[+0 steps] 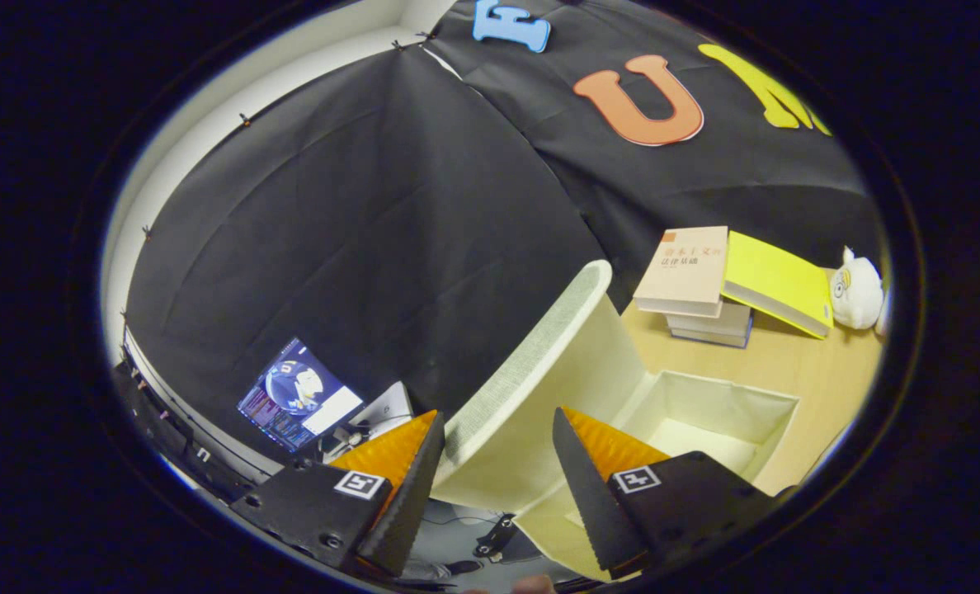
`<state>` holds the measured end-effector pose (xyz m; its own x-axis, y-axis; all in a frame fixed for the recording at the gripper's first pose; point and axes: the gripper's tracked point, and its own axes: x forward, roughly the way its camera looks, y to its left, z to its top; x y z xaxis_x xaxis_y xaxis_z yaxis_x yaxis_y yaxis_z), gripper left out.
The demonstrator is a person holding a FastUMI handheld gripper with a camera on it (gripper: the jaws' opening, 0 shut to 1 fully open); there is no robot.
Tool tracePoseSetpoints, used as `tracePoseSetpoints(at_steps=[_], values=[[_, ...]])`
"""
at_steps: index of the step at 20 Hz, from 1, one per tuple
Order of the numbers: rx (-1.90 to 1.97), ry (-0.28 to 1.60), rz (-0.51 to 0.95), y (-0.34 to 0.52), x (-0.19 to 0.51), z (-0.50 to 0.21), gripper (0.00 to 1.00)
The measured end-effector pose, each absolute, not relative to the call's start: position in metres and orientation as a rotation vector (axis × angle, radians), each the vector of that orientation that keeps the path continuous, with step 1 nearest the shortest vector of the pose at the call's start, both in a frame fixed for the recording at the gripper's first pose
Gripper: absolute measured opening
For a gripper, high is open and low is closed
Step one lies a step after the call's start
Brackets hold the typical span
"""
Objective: Open the storage box then place both shoes into the box .Put the left shoe in first, then the right shoe, with the right side of both shoes facing outward in a uniform manner.
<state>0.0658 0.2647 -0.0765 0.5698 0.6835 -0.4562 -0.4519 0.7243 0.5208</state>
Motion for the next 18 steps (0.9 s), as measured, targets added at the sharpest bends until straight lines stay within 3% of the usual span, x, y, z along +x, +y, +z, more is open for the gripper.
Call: tracePoseSetpoints(at_steps=[10,18], values=[[0.301,0.627,0.719,0.305,0.066,-0.053,0.87],[0.145,0.490,0.421,0.191,0.076,-0.040,0.91]])
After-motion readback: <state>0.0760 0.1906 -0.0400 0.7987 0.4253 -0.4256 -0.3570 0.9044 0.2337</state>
